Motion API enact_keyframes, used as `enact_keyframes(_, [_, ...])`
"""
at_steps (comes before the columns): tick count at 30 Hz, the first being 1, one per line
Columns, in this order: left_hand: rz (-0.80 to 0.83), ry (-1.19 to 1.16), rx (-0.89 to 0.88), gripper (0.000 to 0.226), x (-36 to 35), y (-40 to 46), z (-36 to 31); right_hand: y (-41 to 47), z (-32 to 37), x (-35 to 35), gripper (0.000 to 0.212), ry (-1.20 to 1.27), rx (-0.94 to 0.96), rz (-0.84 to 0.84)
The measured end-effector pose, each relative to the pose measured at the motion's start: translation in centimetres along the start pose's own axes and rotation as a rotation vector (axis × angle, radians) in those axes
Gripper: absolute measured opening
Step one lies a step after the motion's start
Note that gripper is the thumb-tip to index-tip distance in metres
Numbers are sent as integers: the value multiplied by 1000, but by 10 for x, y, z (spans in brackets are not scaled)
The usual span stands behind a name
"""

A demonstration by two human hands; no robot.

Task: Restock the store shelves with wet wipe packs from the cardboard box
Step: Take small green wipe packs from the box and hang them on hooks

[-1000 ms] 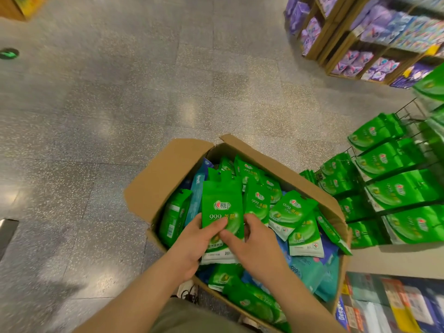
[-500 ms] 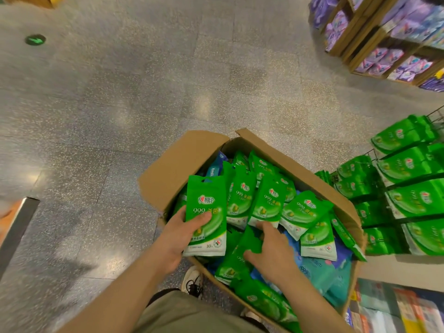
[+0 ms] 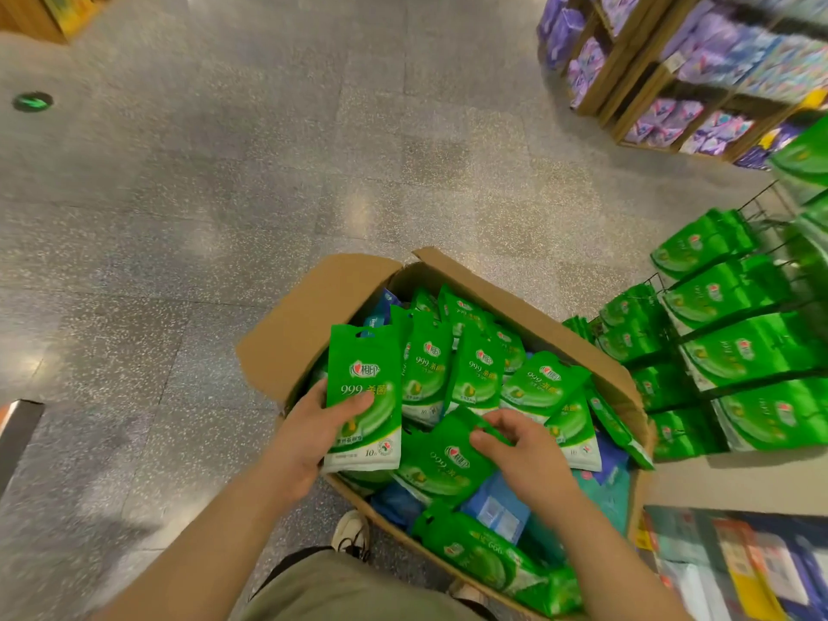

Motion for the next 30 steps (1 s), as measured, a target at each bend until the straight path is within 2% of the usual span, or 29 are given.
enact_keyframes(3, [20, 34, -35, 49, -5, 2, -7, -7, 5, 18, 6, 363, -75, -106])
enact_keyframes(5, [43, 63, -71, 47, -11, 4, -10, -9, 7, 28, 2, 602, -122, -104])
enact_keyframes(7, [60, 97, -85, 45, -18, 5, -11, -13, 14, 39, 4, 730, -121, -75])
enact_keyframes(9, [93, 151, -70, 56, -26, 5, -10, -16, 22, 48, 9, 719, -89, -68])
enact_keyframes(12, [153, 221, -53, 71, -38, 4, -5, -14, 28, 58, 12, 487, 15, -103])
enact_keyframes(14, [168, 233, -47, 66, -45, 1, -3, -16, 30, 67, 50, 334, 39, -83])
enact_keyframes(15, [161, 238, -41, 65, -46, 0, -3, -18, 31, 71, 55, 299, 42, -69])
enact_keyframes(18, [182, 269, -29, 59, -48, -1, -2, -18, 30, 79, 17, 372, 50, -26])
enact_keyframes(19, [189, 272, -27, 60, -50, -4, -1, -19, 33, 79, 17, 401, 38, -27])
enact_keyframes(21, [209, 252, 6, 74, -56, -10, 4, -19, 37, 74, 35, 390, 34, -36])
enact_keyframes(24, [219, 165, 154, 104, -64, -15, 21, -16, 49, 64, 18, 311, 34, -117])
enact_keyframes(25, [238, 105, 214, 100, -67, -17, 25, -15, 52, 61, 15, 255, 33, -150])
enact_keyframes(26, [263, 56, 246, 86, -71, -20, 30, -13, 53, 57, 14, 221, 41, -186])
enact_keyframes(28, [307, 12, 240, 65, -75, -22, 37, -12, 56, 49, 14, 161, 47, -251])
enact_keyframes(30, [305, 28, 204, 76, -76, -24, 40, -9, 54, 38, 14, 97, 76, -293])
Point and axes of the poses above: each hand's wrist, its own y-axis towards the middle knuckle, its own x-axis out of the back of the hand, z = x × y, the point moved 1 cm from there along y, towards the middle knuckle, and after that the axes turned 14 degrees about -y, right-handed, at the moved point
